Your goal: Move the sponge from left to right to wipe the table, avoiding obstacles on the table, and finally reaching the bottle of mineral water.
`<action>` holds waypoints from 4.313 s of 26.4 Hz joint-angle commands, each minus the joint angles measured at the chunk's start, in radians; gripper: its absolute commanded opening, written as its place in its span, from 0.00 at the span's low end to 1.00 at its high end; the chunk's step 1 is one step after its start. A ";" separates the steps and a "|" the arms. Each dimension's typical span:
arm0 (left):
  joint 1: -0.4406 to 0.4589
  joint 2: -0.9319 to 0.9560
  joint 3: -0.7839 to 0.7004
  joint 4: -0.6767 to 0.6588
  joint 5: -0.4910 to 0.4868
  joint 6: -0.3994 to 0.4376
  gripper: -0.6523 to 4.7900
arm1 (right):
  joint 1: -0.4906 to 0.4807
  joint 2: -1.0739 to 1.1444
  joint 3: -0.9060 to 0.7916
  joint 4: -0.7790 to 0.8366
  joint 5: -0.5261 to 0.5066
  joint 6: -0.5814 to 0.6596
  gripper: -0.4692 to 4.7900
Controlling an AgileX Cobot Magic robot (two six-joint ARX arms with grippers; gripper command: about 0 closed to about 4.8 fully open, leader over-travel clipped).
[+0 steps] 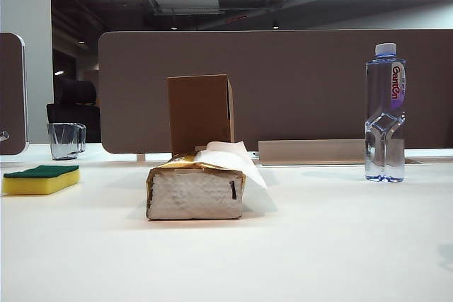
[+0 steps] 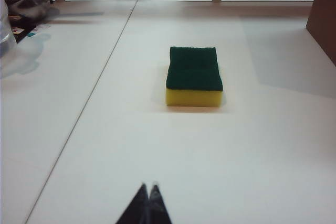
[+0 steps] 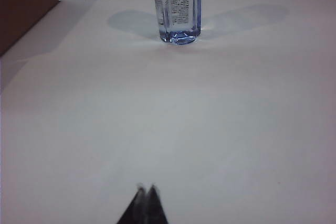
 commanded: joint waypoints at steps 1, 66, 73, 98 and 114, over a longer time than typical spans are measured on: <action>0.000 0.000 0.003 0.013 0.003 0.008 0.11 | 0.000 0.001 0.000 0.017 -0.002 -0.002 0.08; 0.001 0.811 0.769 0.015 0.407 -0.202 1.00 | 0.027 0.506 0.861 -0.114 -0.519 0.444 0.57; 0.008 1.119 0.923 0.023 0.431 -0.183 1.00 | 0.135 0.639 0.920 -0.212 -0.568 0.451 0.57; 0.170 1.712 1.135 0.026 0.556 -0.084 1.00 | 0.400 0.963 1.007 -0.223 -0.618 0.465 0.58; 0.170 1.847 1.135 0.061 0.494 -0.034 1.00 | 0.400 0.976 1.008 -0.224 -0.622 0.462 0.58</action>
